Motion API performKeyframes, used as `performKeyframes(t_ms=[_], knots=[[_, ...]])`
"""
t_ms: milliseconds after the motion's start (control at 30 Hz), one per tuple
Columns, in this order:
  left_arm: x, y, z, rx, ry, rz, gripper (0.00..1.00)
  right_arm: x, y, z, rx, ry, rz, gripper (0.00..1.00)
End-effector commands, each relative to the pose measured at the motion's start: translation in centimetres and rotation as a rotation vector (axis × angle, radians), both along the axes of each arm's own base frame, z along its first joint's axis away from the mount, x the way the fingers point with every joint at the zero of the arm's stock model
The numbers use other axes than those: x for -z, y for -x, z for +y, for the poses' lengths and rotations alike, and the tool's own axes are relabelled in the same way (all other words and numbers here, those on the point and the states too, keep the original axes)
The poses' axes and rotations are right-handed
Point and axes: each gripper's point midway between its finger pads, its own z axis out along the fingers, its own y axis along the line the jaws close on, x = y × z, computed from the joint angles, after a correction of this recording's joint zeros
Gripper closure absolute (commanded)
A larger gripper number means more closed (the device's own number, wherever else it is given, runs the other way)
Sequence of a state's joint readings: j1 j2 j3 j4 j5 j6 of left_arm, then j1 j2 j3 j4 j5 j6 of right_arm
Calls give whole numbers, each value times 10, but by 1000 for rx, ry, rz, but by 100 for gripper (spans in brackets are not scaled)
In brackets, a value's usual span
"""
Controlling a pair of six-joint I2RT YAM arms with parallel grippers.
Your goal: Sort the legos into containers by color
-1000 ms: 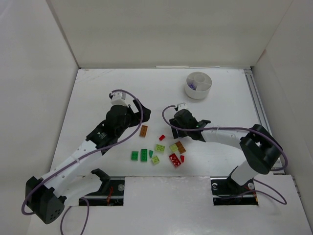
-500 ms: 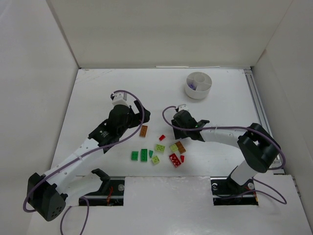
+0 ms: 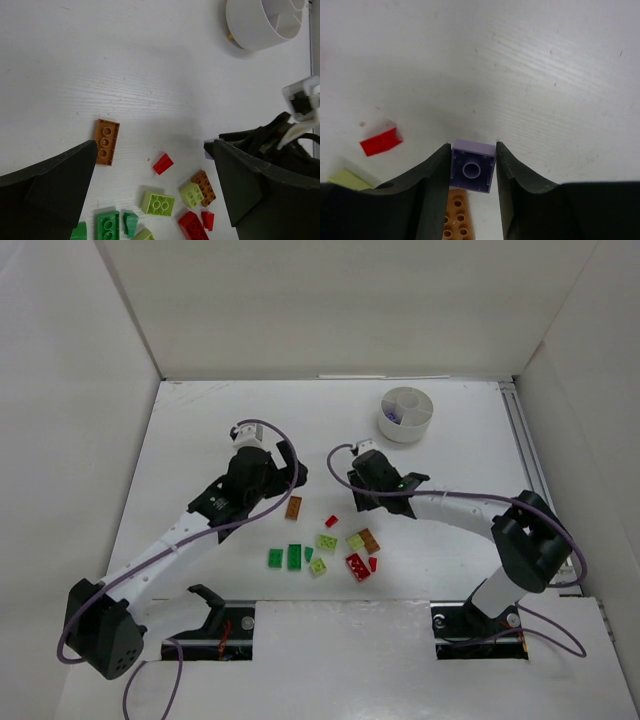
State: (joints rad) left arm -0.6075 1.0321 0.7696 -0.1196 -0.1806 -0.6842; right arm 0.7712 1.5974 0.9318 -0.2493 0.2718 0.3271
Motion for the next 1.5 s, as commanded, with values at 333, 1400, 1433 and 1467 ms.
performKeyframes(t_ms=[333, 1400, 1433, 1467], knots=[[-6, -49, 27, -44, -35, 31, 0, -171, -175, -32, -4, -17, -451, 73], [15, -87, 47, -44, -62, 93, 0, -154, -274, -87, 62, 181, -449, 37], [15, -87, 47, -44, -62, 93, 0, -156, -272, -88, 62, 180, -451, 35], [21, -83, 48, -44, -68, 112, 0, -156, -272, -88, 62, 180, -451, 35]])
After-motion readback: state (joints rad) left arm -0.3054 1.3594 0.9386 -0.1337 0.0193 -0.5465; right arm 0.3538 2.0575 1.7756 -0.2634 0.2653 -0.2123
